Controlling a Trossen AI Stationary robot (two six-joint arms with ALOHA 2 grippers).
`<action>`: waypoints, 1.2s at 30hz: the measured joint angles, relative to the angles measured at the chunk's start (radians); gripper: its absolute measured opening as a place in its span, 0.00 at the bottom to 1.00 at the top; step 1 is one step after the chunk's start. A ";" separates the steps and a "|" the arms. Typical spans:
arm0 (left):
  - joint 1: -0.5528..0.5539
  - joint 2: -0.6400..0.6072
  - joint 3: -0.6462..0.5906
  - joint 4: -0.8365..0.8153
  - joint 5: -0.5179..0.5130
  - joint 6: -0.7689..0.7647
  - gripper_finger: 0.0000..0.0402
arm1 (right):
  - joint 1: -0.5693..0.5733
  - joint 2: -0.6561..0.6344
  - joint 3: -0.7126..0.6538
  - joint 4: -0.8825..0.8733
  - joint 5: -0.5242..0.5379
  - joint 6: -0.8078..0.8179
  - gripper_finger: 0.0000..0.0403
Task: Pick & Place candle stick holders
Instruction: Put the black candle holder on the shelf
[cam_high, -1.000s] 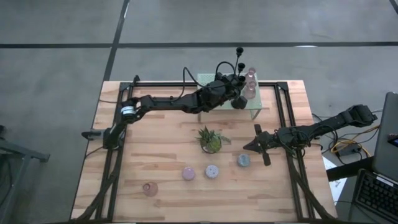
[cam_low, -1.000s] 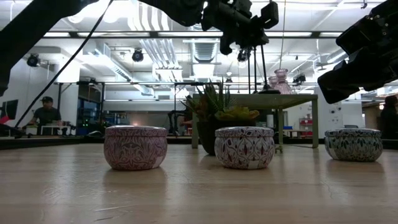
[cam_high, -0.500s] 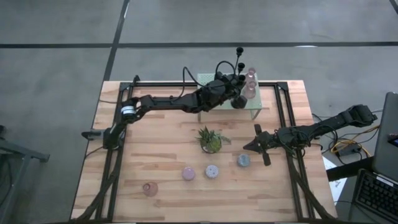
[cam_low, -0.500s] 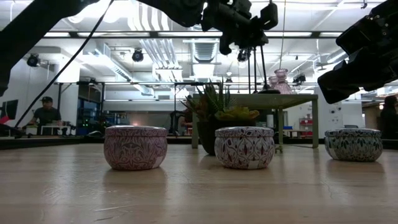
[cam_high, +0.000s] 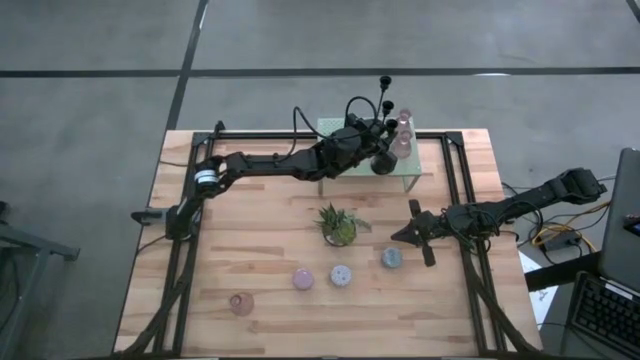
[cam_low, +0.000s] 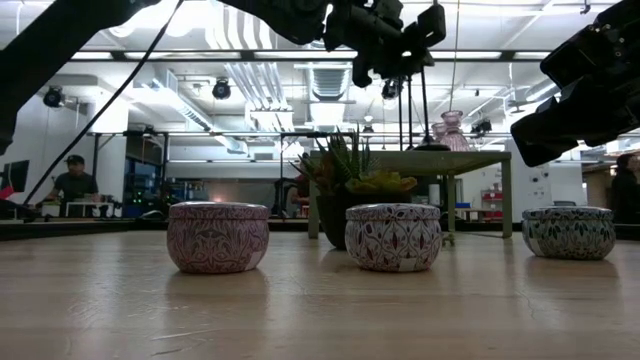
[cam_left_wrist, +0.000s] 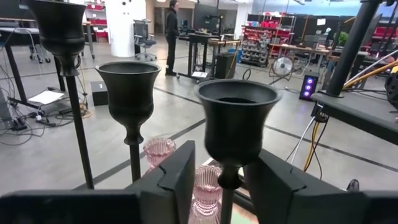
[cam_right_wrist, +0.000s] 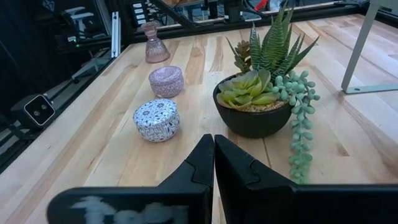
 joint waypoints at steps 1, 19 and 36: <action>0.000 0.000 0.000 -0.002 0.000 0.000 0.36 | 0.000 0.000 0.000 0.000 0.000 0.000 0.02; -0.009 -0.010 0.000 -0.015 -0.023 0.042 0.42 | 0.000 0.000 0.000 0.000 0.000 0.000 0.02; -0.021 -0.041 0.001 -0.129 -0.022 0.041 0.42 | 0.000 0.000 0.000 0.000 0.000 0.000 0.02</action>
